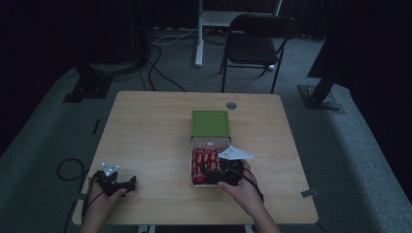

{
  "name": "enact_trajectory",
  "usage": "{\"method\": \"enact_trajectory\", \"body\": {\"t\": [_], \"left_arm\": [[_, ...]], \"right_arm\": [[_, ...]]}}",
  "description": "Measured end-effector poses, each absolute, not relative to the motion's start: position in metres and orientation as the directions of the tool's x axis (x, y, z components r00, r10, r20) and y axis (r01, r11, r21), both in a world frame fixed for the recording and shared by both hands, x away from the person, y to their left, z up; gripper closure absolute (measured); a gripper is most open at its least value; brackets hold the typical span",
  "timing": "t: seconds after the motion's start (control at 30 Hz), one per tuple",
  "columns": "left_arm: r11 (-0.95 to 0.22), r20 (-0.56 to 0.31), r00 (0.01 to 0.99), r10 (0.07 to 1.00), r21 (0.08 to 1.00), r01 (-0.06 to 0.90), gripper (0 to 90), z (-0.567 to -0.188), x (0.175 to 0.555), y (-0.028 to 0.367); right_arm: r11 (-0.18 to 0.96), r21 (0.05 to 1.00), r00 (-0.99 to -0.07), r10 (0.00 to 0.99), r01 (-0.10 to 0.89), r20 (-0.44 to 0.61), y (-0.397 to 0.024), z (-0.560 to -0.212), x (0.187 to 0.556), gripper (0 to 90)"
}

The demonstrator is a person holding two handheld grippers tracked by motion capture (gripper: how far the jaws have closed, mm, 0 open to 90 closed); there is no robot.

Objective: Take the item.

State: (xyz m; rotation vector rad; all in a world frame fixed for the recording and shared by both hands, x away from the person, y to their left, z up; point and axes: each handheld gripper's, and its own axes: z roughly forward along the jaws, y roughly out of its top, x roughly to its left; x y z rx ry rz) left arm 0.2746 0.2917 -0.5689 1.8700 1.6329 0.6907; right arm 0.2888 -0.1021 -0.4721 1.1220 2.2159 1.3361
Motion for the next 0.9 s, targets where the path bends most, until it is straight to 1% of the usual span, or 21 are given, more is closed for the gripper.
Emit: {"method": "enact_trajectory", "body": {"t": [0.07, 0.17, 0.23, 0.4, 0.67, 0.77, 0.9], "left_arm": [[-0.104, 0.02, 0.127, 0.992, 0.702, 0.705, 1.8, -0.569, 0.275, 0.292], [-0.104, 0.02, 0.127, 0.992, 0.702, 0.705, 1.8, -0.569, 0.275, 0.292], [-0.104, 0.019, 0.127, 0.992, 0.702, 0.705, 1.8, -0.569, 0.275, 0.292], [-0.104, 0.02, 0.126, 0.992, 0.702, 0.705, 1.8, -0.569, 0.275, 0.292], [-0.104, 0.02, 0.127, 0.992, 0.701, 0.705, 1.8, -0.569, 0.275, 0.292], [-0.104, 0.019, 0.127, 0.992, 0.701, 0.705, 1.8, -0.569, 0.275, 0.292], [-0.104, 0.019, 0.127, 0.992, 0.701, 0.705, 1.8, -0.569, 0.275, 0.292]], "right_arm": [[0.268, 0.848, -0.645, 0.756, 0.457, 0.108, -0.098, -0.475, 0.289, 22.5], [0.287, 0.846, -0.663, 0.742, 0.449, 0.099, -0.095, -0.479, 0.288, 31.0], [0.289, 0.833, -0.659, 0.744, 0.472, 0.115, -0.095, -0.481, 0.288, 36.1], [0.291, 0.83, -0.651, 0.751, 0.476, 0.11, -0.093, -0.486, 0.288, 40.1], [0.265, 0.804, -0.602, 0.786, 0.531, 0.139, -0.087, -0.492, 0.287, 56.9], [0.265, 0.791, -0.587, 0.797, 0.552, 0.142, -0.086, -0.496, 0.288, 60.2], [0.263, 0.775, -0.576, 0.803, 0.574, 0.154, -0.086, -0.499, 0.29, 60.0]]}}
